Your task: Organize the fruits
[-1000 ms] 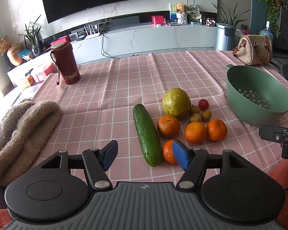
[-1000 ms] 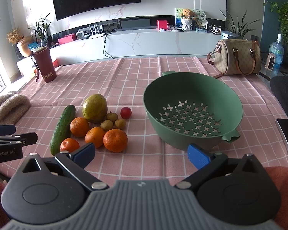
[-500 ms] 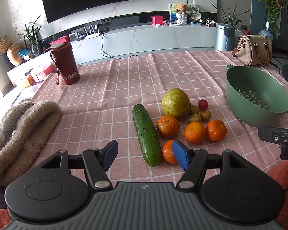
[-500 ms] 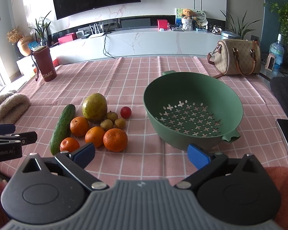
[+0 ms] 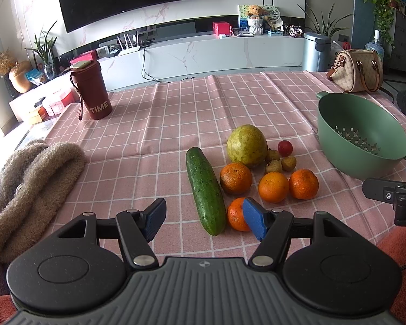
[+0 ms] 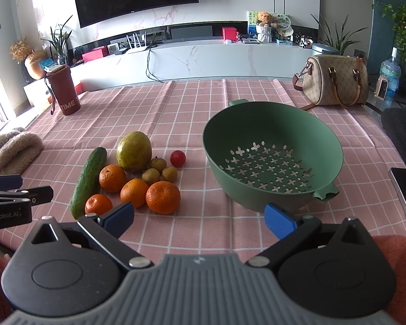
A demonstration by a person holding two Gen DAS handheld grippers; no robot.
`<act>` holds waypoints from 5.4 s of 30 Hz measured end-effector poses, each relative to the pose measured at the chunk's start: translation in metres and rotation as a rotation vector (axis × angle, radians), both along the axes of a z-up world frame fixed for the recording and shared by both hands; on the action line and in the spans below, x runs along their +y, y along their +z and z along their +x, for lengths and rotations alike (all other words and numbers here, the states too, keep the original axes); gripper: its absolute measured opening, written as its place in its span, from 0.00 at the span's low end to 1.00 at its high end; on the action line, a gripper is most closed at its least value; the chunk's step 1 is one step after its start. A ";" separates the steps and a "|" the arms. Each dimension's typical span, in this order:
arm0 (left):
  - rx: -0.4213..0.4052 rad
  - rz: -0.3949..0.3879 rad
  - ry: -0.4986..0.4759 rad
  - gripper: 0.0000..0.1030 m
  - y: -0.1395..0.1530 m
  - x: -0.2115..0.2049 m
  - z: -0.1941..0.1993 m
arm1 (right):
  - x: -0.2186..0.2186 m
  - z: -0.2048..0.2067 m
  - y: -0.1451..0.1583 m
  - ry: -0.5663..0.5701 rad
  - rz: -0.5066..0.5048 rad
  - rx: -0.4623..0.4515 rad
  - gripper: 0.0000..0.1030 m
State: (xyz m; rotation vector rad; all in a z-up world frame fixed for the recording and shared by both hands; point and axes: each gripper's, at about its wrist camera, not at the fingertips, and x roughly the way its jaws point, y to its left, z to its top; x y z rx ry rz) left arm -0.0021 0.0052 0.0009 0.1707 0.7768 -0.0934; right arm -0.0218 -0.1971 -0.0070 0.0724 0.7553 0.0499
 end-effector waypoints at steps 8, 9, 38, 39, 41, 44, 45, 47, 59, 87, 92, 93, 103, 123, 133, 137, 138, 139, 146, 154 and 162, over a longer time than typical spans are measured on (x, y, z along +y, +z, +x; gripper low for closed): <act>0.001 -0.022 -0.004 0.75 0.000 0.001 0.003 | 0.001 0.001 -0.001 0.000 0.000 0.012 0.96; 0.004 -0.029 -0.005 0.75 -0.001 0.002 0.004 | 0.002 0.001 -0.001 -0.001 0.000 0.015 0.96; 0.293 -0.394 0.159 0.58 -0.061 0.058 0.138 | 0.058 0.125 -0.029 0.190 0.066 0.056 0.58; 0.296 -0.399 0.158 0.58 -0.063 0.059 0.140 | 0.060 0.131 -0.031 0.193 0.069 0.062 0.58; 0.297 -0.403 0.154 0.58 -0.066 0.057 0.142 | 0.064 0.142 -0.035 0.195 0.070 0.067 0.59; 0.302 -0.407 0.143 0.57 -0.070 0.056 0.146 | 0.069 0.154 -0.042 0.207 0.079 0.062 0.68; 0.306 -0.409 0.140 0.56 -0.072 0.056 0.147 | 0.072 0.157 -0.045 0.217 0.080 0.059 0.68; 0.314 -0.404 0.143 0.54 -0.076 0.056 0.150 | 0.075 0.162 -0.048 0.235 0.074 0.056 0.68; 0.334 -0.450 0.119 0.43 -0.080 0.060 0.156 | 0.068 0.183 -0.067 0.265 0.225 0.105 0.66; 0.089 -0.418 0.103 0.41 -0.020 0.065 0.103 | 0.066 0.141 -0.030 0.298 0.200 -0.038 0.55; 0.002 -0.403 0.067 0.41 0.013 0.054 0.086 | 0.054 0.125 -0.013 0.273 0.190 -0.058 0.55; -0.015 -0.405 0.057 0.41 0.020 0.050 0.084 | 0.051 0.122 -0.009 0.268 0.188 -0.064 0.55; -0.084 -0.462 -0.101 0.41 0.075 -0.020 0.085 | -0.003 0.098 0.038 0.257 0.109 -0.090 0.55; 0.328 -0.580 -0.256 0.41 -0.019 -0.133 0.157 | -0.114 0.135 -0.014 0.325 -0.197 0.206 0.55; 0.421 -0.546 -0.211 0.42 -0.039 -0.149 0.178 | -0.113 0.157 -0.038 0.444 -0.298 0.298 0.56; 0.448 -0.521 -0.178 0.42 -0.042 -0.154 0.188 | -0.114 0.166 -0.042 0.458 -0.288 0.321 0.56; 0.451 -0.514 -0.171 0.43 -0.043 -0.155 0.190 | -0.114 0.168 -0.043 0.461 -0.286 0.326 0.56; 0.450 -0.496 -0.162 0.43 -0.043 -0.157 0.192 | -0.114 0.169 -0.042 0.465 -0.283 0.323 0.56; 0.438 -0.382 -0.134 0.46 -0.045 -0.171 0.197 | -0.111 0.175 -0.040 0.481 -0.282 0.336 0.56; 0.430 -0.328 -0.166 0.55 -0.043 -0.176 0.191 | -0.111 0.173 -0.038 0.461 -0.290 0.331 0.61; 0.395 -0.351 -0.208 0.57 -0.021 -0.166 0.172 | -0.111 0.163 -0.028 0.421 -0.304 0.303 0.74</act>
